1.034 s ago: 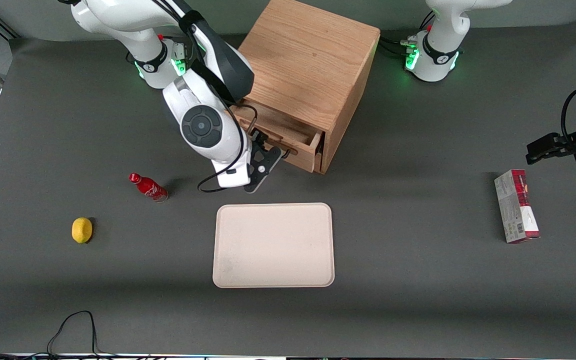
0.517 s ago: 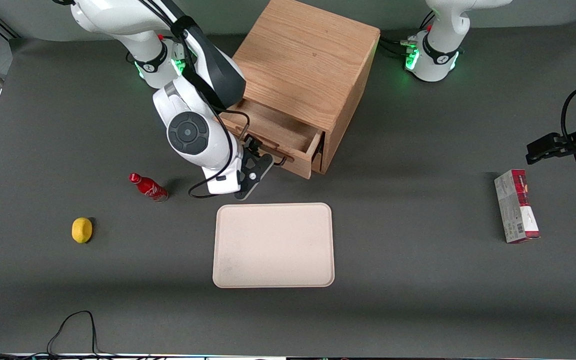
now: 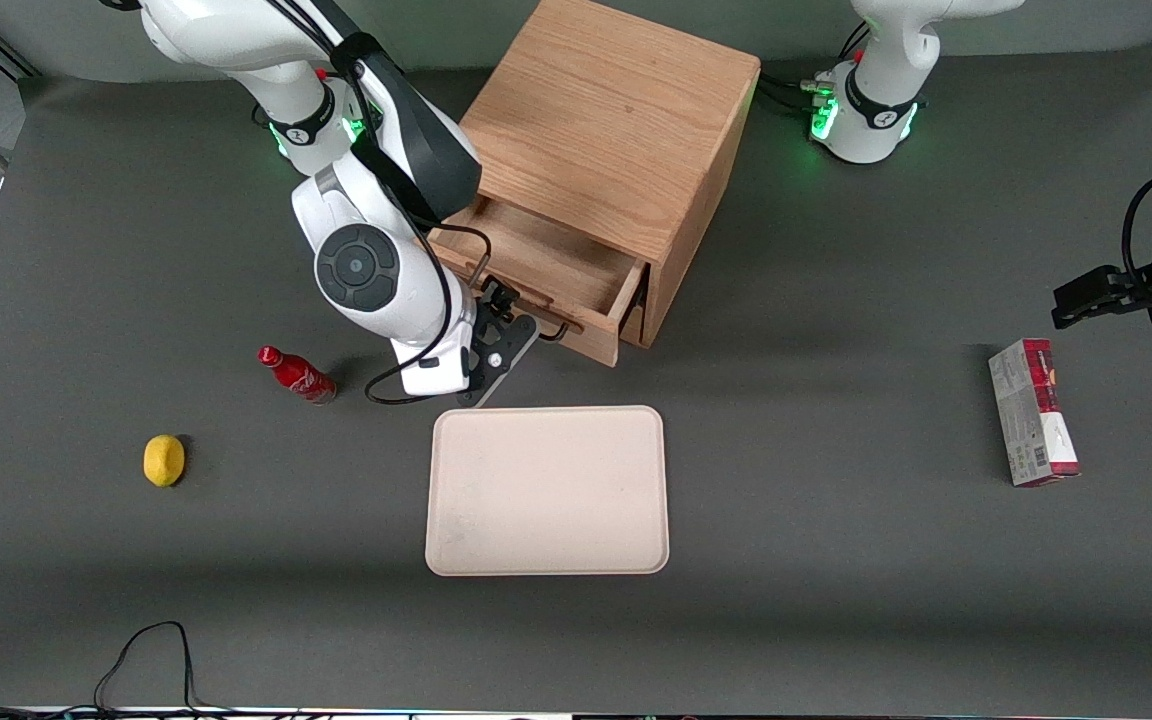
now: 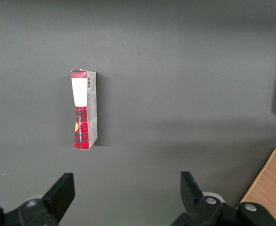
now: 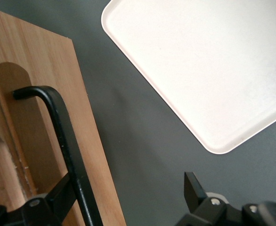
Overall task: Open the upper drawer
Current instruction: 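Pull the upper drawer outward from the cabinet with the right gripper, then keep pulling the drawer handle out toward the cream tray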
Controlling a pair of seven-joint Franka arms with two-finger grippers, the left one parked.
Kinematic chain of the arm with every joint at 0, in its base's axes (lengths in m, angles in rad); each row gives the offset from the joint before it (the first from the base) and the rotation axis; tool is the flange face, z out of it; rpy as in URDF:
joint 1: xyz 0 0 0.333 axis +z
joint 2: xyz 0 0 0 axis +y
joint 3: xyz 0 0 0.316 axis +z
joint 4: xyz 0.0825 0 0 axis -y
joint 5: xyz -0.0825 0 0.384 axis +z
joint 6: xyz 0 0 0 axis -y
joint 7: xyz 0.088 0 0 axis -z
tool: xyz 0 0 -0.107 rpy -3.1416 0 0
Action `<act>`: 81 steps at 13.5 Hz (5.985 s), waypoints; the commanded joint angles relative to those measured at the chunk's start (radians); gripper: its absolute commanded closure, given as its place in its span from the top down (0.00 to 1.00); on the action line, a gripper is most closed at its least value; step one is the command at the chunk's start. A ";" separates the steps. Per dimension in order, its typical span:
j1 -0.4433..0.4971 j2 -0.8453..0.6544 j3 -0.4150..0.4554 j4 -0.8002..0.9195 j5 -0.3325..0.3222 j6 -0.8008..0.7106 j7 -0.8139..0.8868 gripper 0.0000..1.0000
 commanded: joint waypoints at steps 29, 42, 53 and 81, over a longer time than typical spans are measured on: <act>-0.099 0.091 -0.005 0.113 -0.013 0.038 -0.043 1.00; -0.133 0.154 -0.005 0.205 -0.010 0.038 -0.043 1.00; -0.153 0.198 -0.005 0.276 -0.010 0.047 -0.037 1.00; -0.202 0.218 -0.002 0.383 -0.009 0.006 -0.041 1.00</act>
